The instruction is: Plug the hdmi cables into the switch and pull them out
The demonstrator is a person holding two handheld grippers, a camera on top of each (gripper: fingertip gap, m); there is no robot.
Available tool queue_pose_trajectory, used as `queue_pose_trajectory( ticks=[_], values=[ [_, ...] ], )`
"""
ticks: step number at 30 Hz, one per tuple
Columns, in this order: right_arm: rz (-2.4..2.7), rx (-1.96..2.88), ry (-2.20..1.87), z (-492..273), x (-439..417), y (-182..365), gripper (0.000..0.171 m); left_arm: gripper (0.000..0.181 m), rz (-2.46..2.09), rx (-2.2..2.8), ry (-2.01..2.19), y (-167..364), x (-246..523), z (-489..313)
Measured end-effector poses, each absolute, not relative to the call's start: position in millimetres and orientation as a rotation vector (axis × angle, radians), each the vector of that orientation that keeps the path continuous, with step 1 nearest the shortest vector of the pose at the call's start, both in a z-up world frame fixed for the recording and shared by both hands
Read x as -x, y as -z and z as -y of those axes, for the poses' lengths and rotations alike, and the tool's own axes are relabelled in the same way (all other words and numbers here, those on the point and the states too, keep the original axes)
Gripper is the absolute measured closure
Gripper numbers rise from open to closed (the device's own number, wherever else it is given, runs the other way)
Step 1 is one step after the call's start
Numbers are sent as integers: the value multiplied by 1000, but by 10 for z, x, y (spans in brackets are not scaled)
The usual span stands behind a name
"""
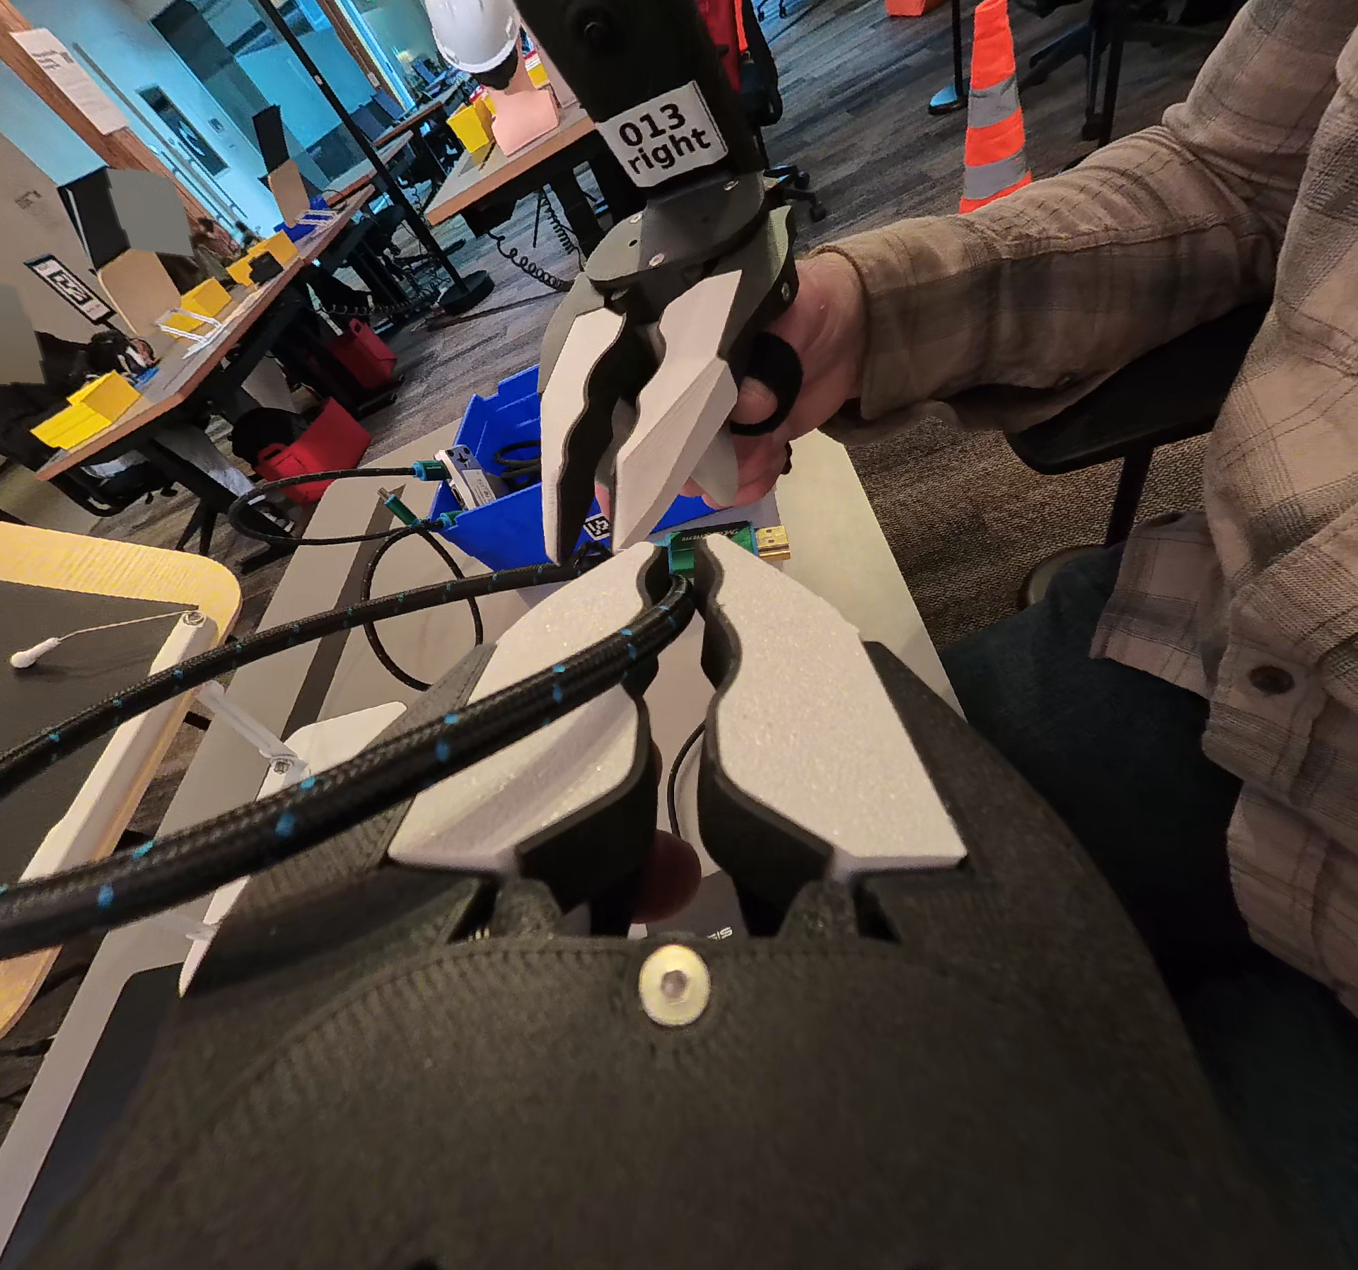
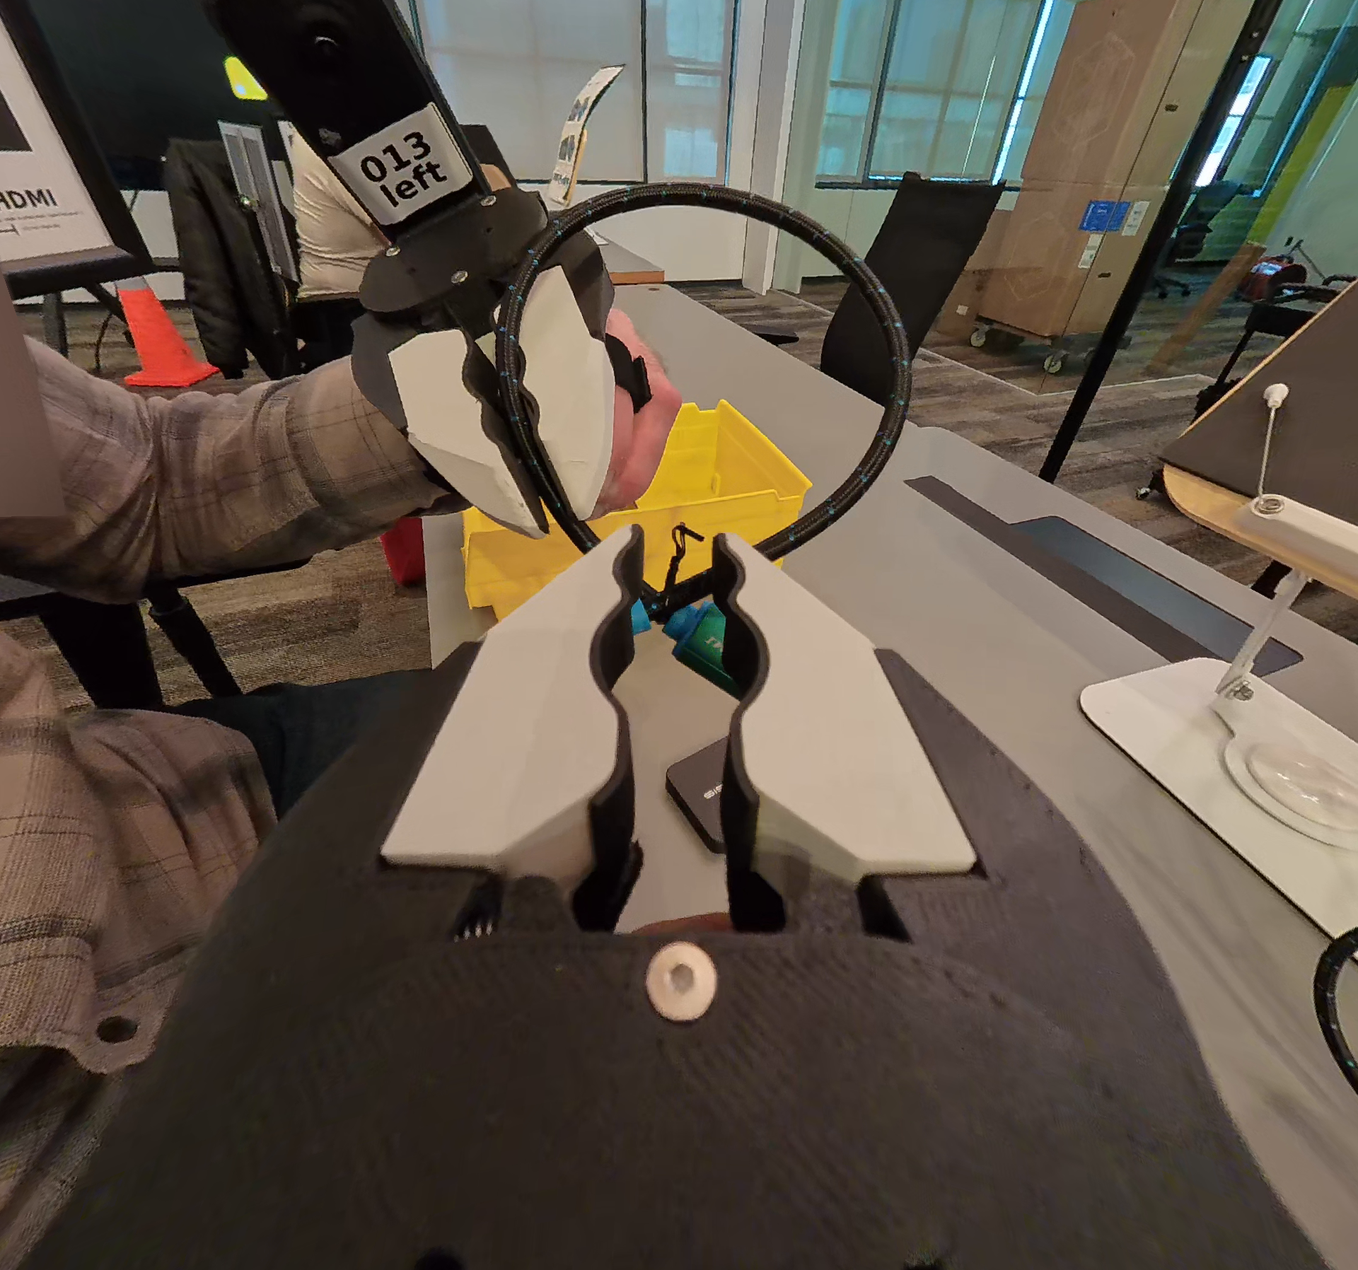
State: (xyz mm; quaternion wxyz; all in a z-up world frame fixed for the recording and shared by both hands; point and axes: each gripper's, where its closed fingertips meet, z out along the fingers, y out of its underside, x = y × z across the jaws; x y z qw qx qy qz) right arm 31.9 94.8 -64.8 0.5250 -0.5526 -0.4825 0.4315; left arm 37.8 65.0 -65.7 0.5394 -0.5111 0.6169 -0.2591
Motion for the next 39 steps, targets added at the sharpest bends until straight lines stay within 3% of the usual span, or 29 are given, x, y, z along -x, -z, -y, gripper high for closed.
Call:
queue_pose_trajectory(
  ticks=[8, 33, 36, 39],
  values=[
    [1162, 1342, -1016, -941, -288, 675, 165, 175, -1486, 1218, 597, 689, -388, -638],
    [1153, 1270, -963, -953, -378, 568, 171, 176, -1531, 1262, 555, 861, -425, -651],
    [1152, 1301, -989, -998, -438, 588, 149, 176, -1507, 1248, 547, 796, -393, -668],
    [1191, 1307, -983, -976, -429, 664, 150, 176, -1514, 1239, 520, 797, -385, -675]
  ],
)
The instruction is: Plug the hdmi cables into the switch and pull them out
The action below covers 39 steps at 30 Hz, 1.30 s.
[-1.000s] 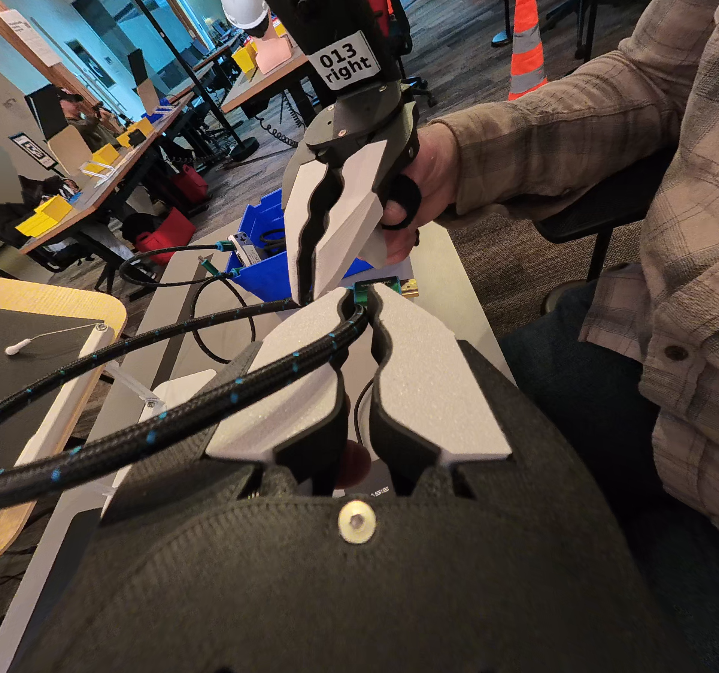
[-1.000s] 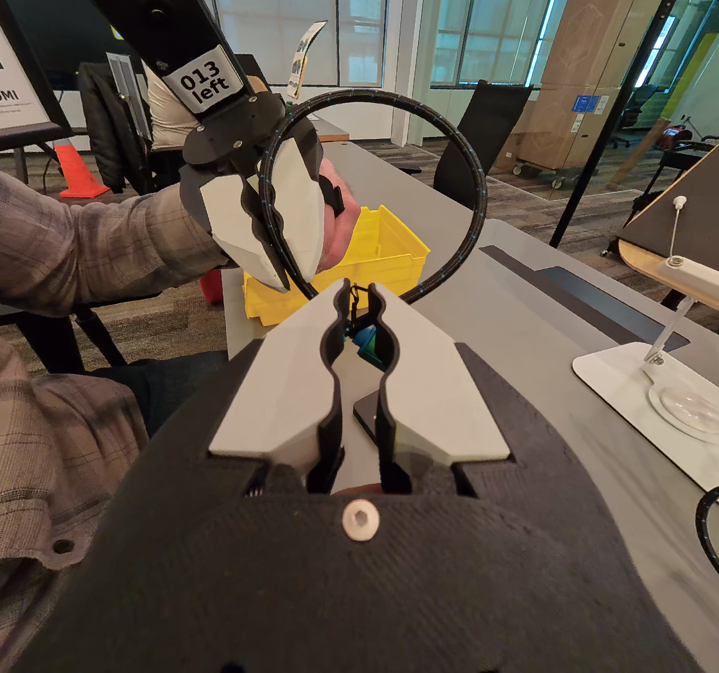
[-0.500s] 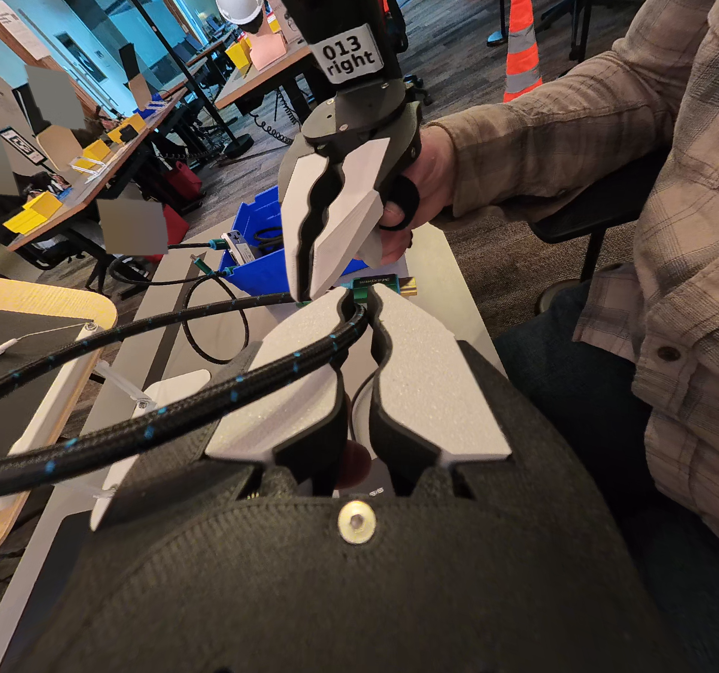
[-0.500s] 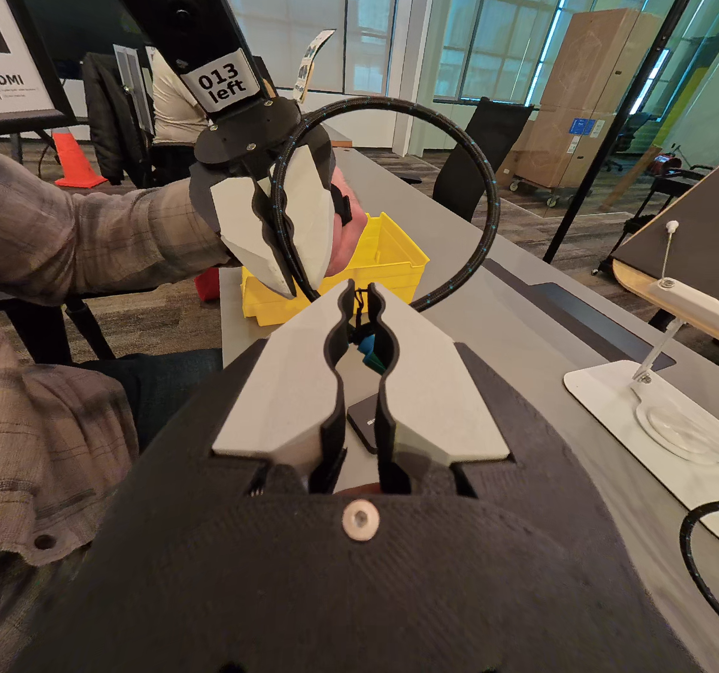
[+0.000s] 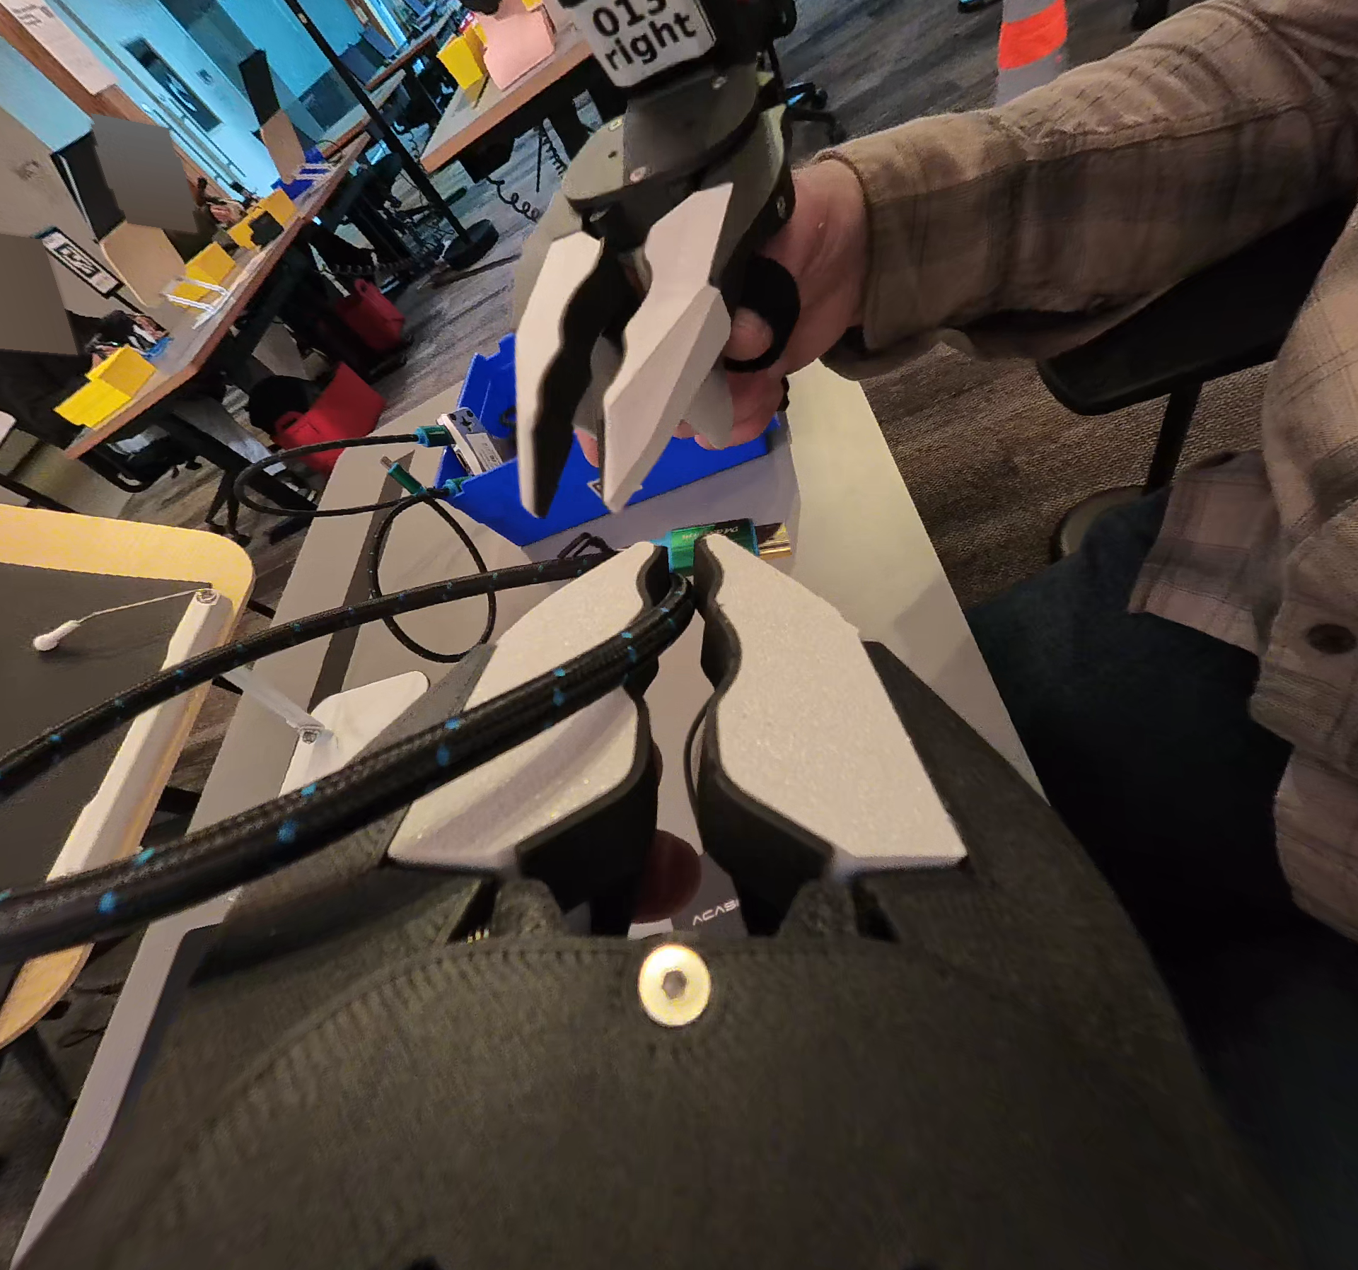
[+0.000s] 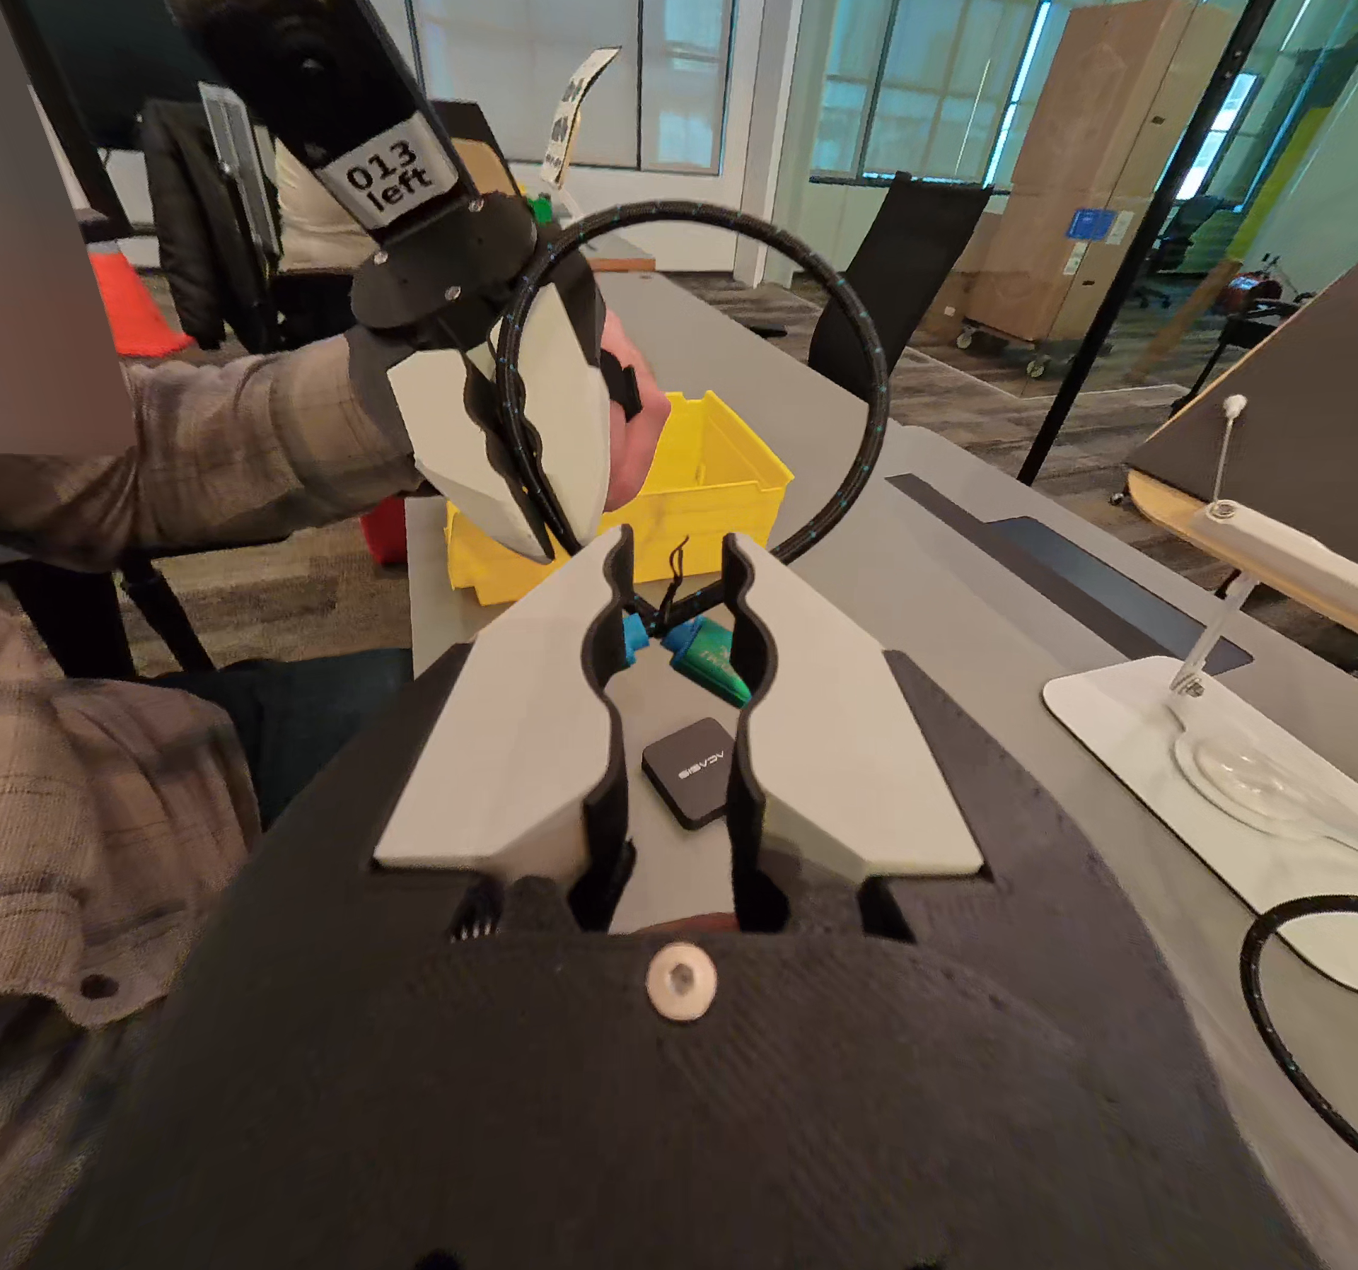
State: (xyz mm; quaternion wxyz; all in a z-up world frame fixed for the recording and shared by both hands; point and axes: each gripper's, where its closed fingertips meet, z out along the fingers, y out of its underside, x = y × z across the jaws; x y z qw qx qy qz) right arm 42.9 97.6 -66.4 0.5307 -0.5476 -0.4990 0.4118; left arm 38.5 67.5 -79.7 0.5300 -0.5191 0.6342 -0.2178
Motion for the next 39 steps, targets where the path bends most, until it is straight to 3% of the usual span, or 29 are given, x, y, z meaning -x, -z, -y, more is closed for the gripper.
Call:
queue_pose_trajectory(
  ticks=[5, 9, 25, 29, 39],
  values=[
    [1231, 1306, -952, -949, -385, 738, 154, 176, -1518, 1228, 490, 817, -388, -690],
    [1212, 1296, -925, -973, -365, 728, 171, 176, -1521, 1219, 492, 812, -390, -677],
    [1180, 1217, -795, -1003, -411, 585, 171, 176, -1502, 1248, 428, 872, -399, -781],
    [1137, 1304, -720, -1202, -510, 656, 147, 176, -1508, 1235, 199, 951, -411, -926],
    [1152, 1299, -488, -1361, -462, 838, 155, 176, -1481, 1139, -154, 1036, -541, -1084]
  ],
)
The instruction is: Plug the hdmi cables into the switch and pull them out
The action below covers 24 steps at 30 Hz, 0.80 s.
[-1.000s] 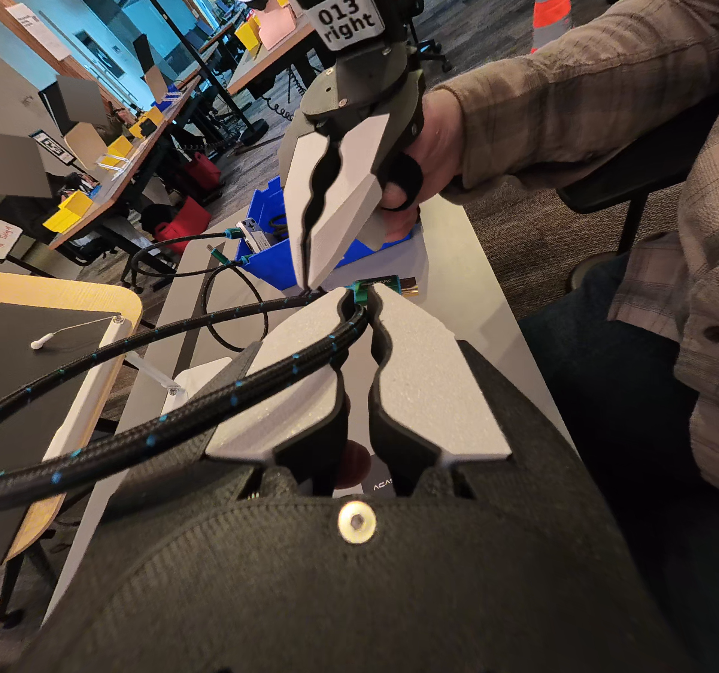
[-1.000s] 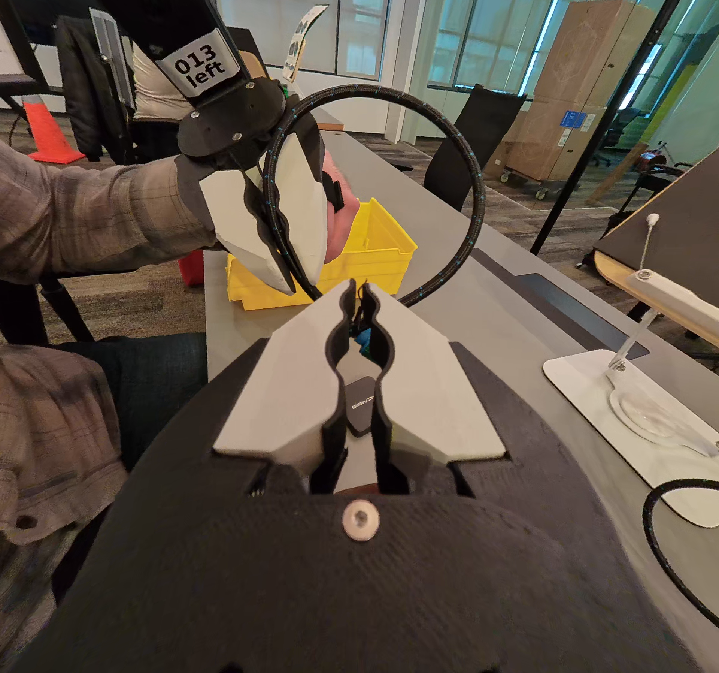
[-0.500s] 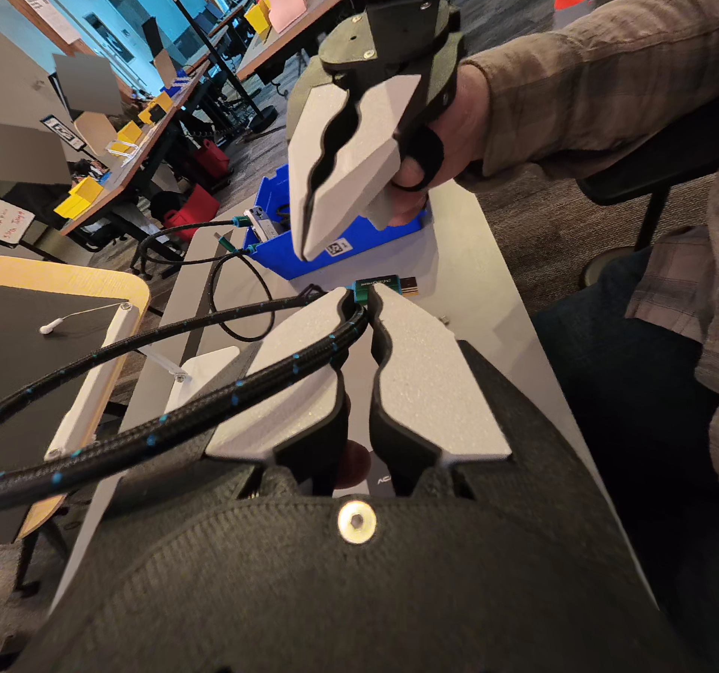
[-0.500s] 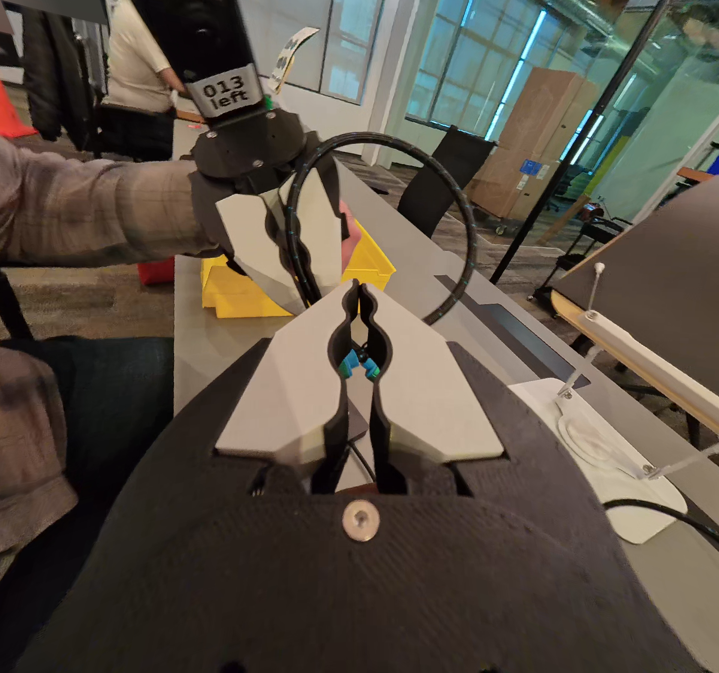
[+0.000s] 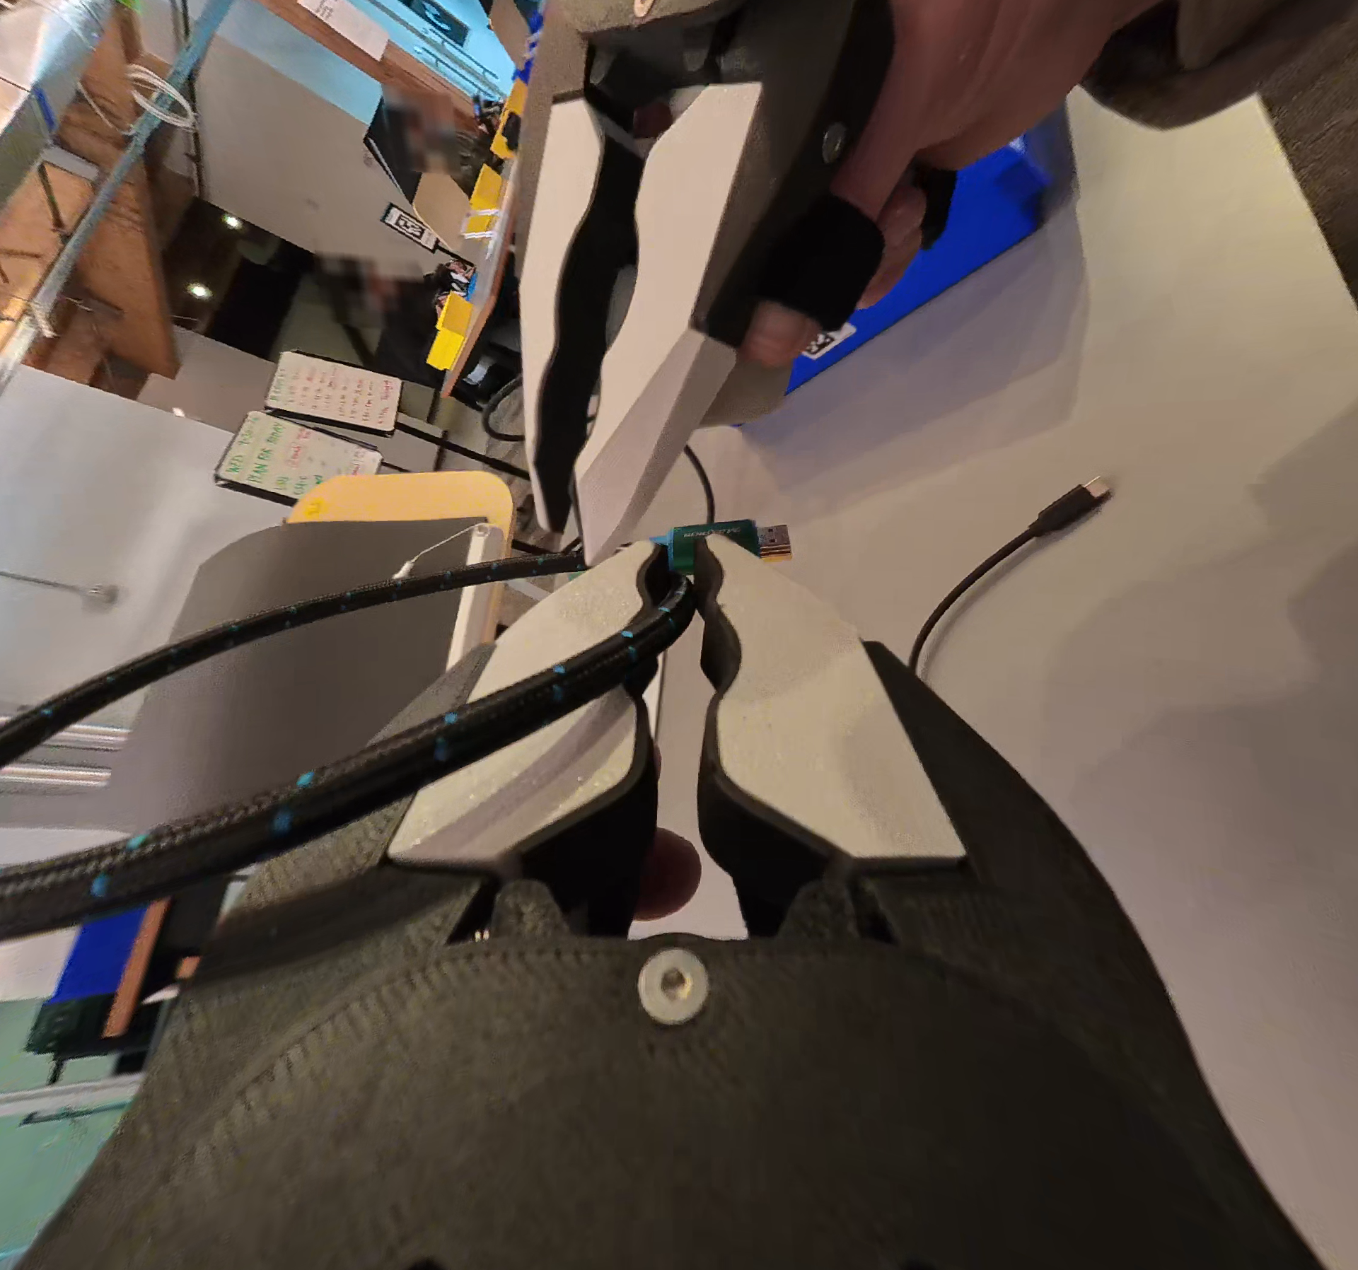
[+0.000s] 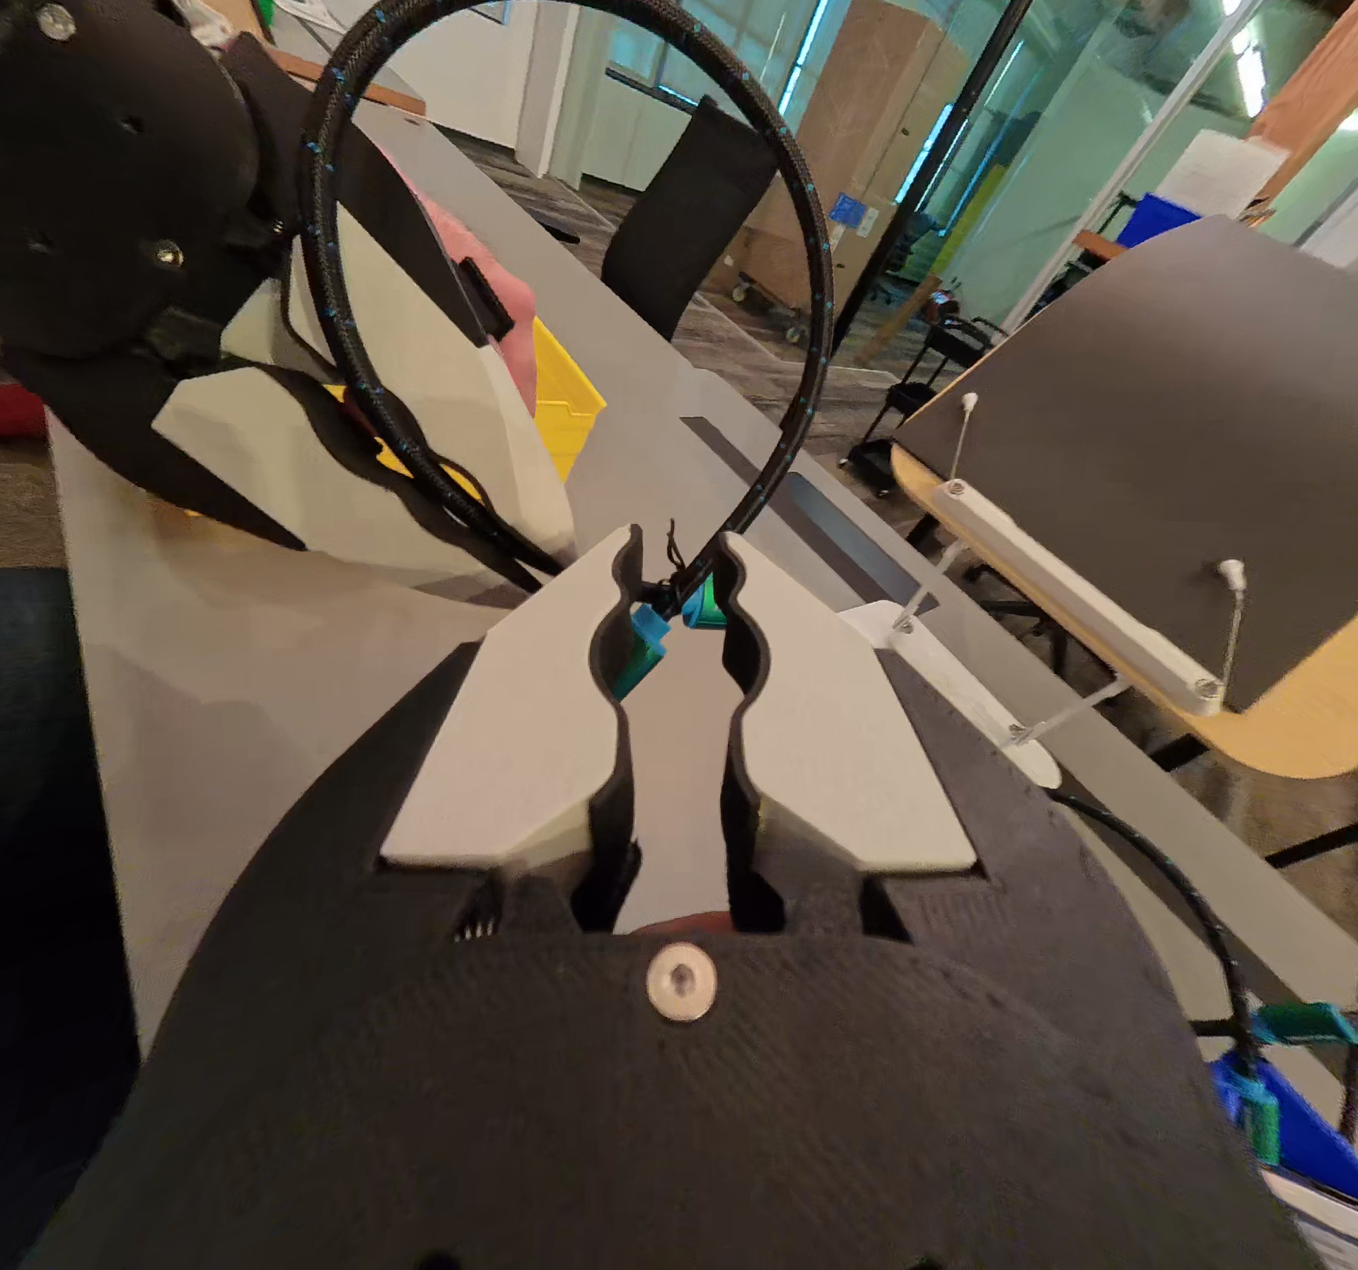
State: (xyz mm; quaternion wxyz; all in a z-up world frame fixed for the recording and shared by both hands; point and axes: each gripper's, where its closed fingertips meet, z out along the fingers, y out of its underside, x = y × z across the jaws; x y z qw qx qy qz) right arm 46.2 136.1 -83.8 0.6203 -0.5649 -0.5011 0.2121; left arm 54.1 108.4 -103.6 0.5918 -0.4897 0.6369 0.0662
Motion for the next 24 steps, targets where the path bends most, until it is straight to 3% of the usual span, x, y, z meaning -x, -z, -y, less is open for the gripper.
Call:
queue_pose_trajectory(
  ticks=[9, 24],
  values=[
    [1179, 1218, -279, -1399, -491, 827, 171, 176, -1454, 1099, -198, 1038, -615, -1088],
    [1222, 1129, -195, -1321, -441, 783, 165, 176, -1425, 1110, -165, 979, -606, -1099]
  ],
)
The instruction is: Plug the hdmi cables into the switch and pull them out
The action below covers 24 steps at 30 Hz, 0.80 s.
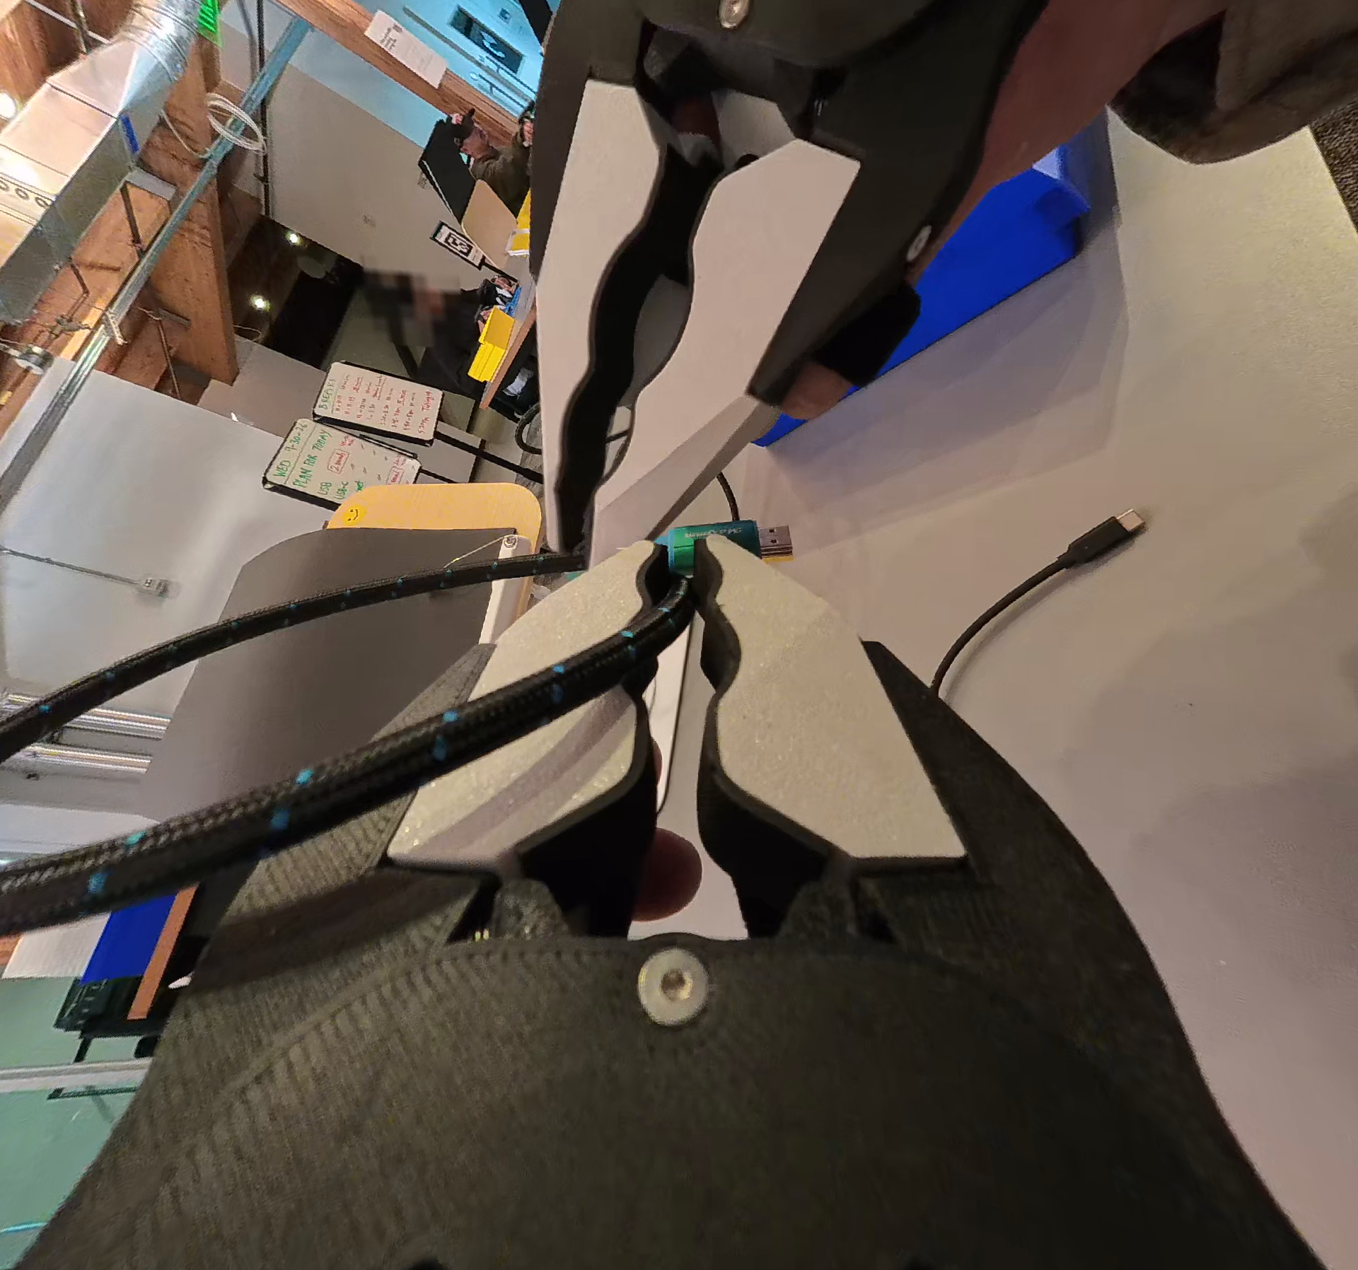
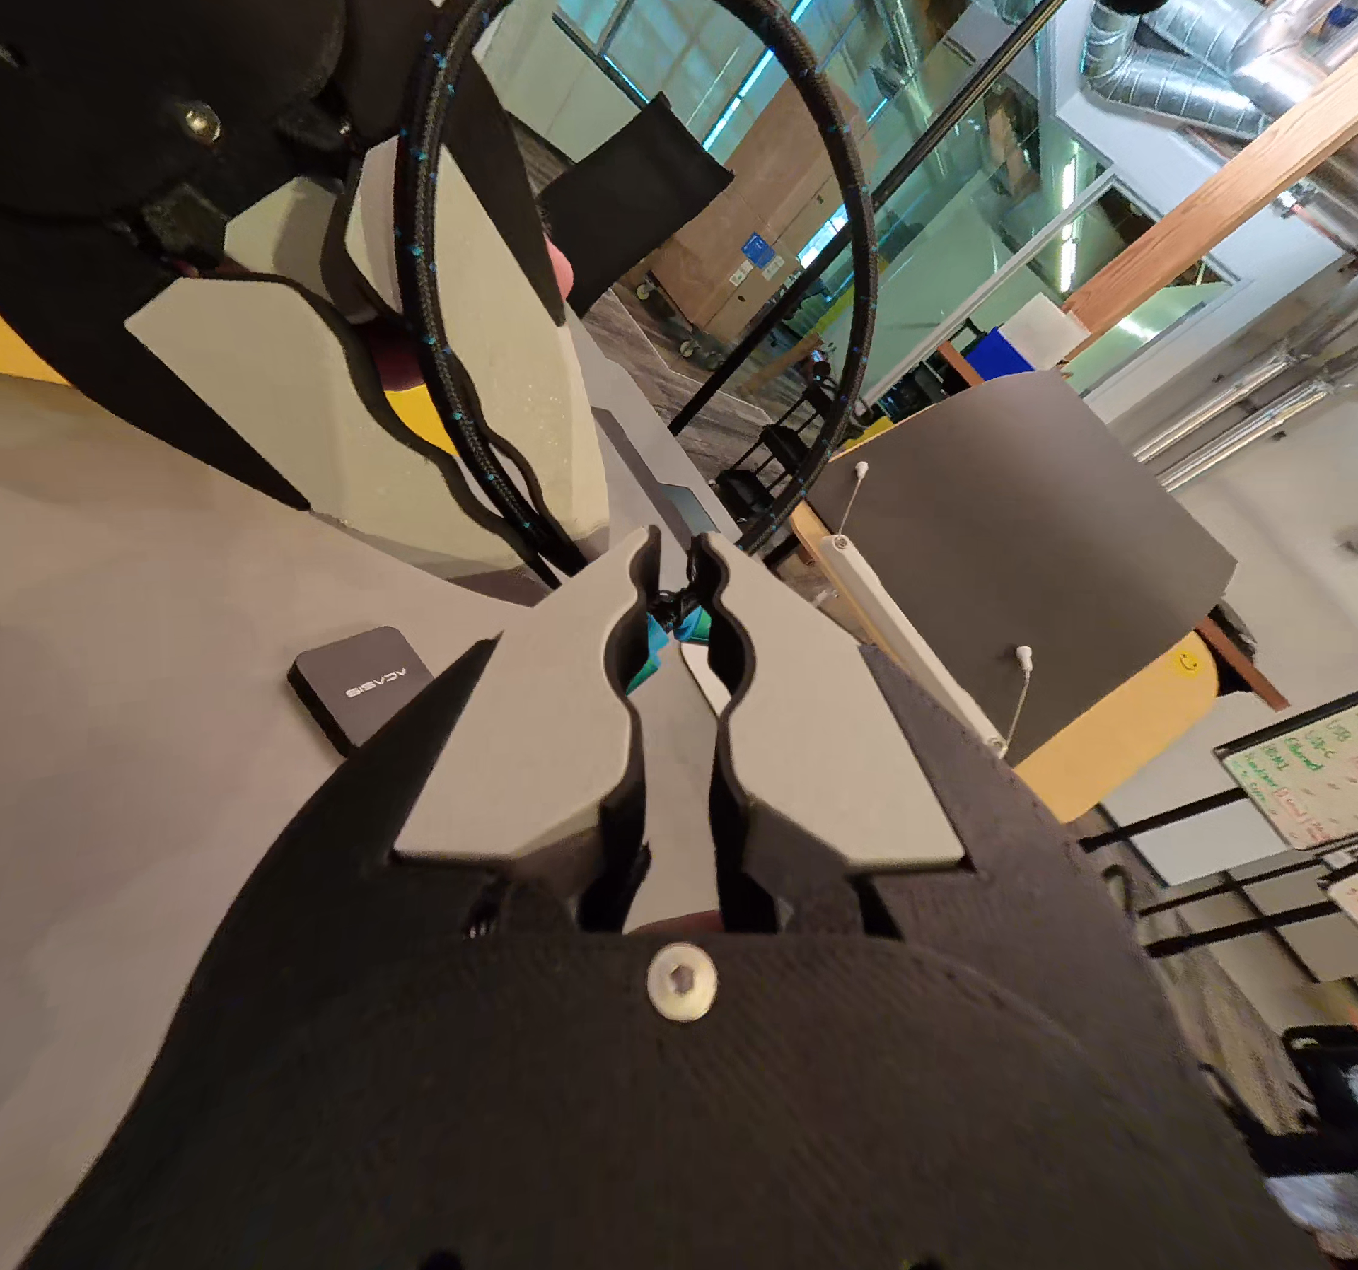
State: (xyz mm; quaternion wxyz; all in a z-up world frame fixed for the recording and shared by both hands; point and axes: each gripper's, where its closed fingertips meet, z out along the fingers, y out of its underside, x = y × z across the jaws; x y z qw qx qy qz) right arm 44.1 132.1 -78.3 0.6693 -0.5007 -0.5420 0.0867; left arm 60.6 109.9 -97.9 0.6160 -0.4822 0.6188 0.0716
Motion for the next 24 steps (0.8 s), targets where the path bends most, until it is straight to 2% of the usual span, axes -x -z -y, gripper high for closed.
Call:
queue_pose_trajectory(
  ticks=[3, 24],
  values=[
    [1198, 1143, -236, -1339, -471, 762, 171, 176, -1427, 1111, -163, 979, -608, -1097],
    [1237, 1155, -267, -1313, -487, 772, 171, 176, -1368, 1127, -158, 837, -496, -1162]
  ],
)
